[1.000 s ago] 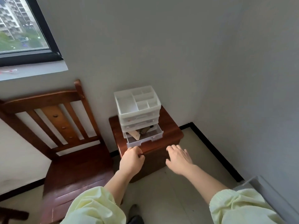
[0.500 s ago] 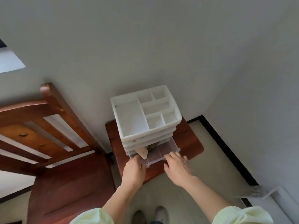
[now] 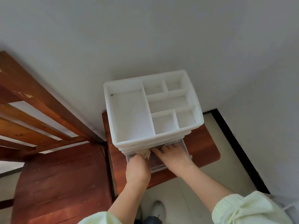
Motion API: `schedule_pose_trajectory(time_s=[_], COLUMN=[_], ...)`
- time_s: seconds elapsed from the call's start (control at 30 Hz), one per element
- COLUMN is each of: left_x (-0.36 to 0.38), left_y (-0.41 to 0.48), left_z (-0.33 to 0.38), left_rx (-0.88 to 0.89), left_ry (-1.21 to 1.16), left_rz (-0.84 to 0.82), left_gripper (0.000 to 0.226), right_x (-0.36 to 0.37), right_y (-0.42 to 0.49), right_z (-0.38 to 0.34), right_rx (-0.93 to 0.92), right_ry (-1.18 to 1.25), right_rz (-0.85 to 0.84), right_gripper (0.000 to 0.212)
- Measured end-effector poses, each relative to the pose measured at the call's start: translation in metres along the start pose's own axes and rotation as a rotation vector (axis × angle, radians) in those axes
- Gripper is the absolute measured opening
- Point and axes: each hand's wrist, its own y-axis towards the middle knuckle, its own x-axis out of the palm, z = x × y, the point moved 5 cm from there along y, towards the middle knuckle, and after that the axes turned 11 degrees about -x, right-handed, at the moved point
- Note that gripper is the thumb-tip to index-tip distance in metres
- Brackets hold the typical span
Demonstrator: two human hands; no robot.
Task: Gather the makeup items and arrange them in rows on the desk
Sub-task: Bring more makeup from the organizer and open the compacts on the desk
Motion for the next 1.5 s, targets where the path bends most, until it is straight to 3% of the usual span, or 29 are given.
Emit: schedule_pose_trajectory(time_s=[0.07, 0.17, 0.37, 0.6, 0.7, 0.9, 0.97, 1.1, 1.27, 1.4, 1.5], left_x=[0.003, 0.006, 0.011, 0.017, 0.017, 0.021, 0.019, 0.02, 0.012, 0.008, 0.005], left_y=[0.007, 0.015, 0.017, 0.021, 0.024, 0.022, 0.02, 0.005, -0.011, -0.023, -0.029], left_z=[0.0, 0.0, -0.003, 0.004, 0.005, 0.001, 0.003, 0.005, -0.007, -0.014, -0.015], left_rx=[-0.045, -0.102, -0.252, -0.286, -0.253, -0.333, -0.346, -0.466, -0.542, -0.533, -0.495], left_ry=[-0.03, -0.082, -0.258, -0.26, -0.355, -0.578, -0.668, -0.796, -0.865, -0.86, -0.917], left_rz=[-0.018, -0.052, -0.094, -0.067, -0.017, -0.088, -0.142, -0.435, -0.628, -0.693, -0.712], left_gripper=[0.019, 0.02, 0.036, 0.062, 0.049, 0.038, 0.031, 0.021, 0.024, 0.023, 0.03], right_x=[-0.007, -0.008, 0.001, 0.009, 0.012, 0.013, 0.013, 0.014, -0.002, -0.015, -0.02], right_y=[0.0, -0.002, -0.012, -0.016, -0.013, -0.009, -0.008, -0.012, -0.021, -0.023, -0.028], right_z=[0.0, 0.002, 0.018, 0.016, 0.016, 0.012, 0.015, 0.021, 0.022, 0.025, 0.031], right_rx=[-0.065, -0.141, -0.075, 0.104, 0.166, 0.232, 0.245, 0.283, 0.179, 0.086, 0.109], right_ry=[0.006, 0.044, 0.186, 0.229, 0.298, 0.432, 0.443, 0.455, 0.365, 0.264, 0.34], right_rz=[-0.071, -0.073, -0.101, -0.081, -0.096, -0.103, -0.093, -0.097, -0.093, -0.124, -0.148], right_gripper=[0.081, 0.063, 0.041, 0.05, 0.048, 0.038, 0.035, 0.029, 0.036, 0.048, 0.039])
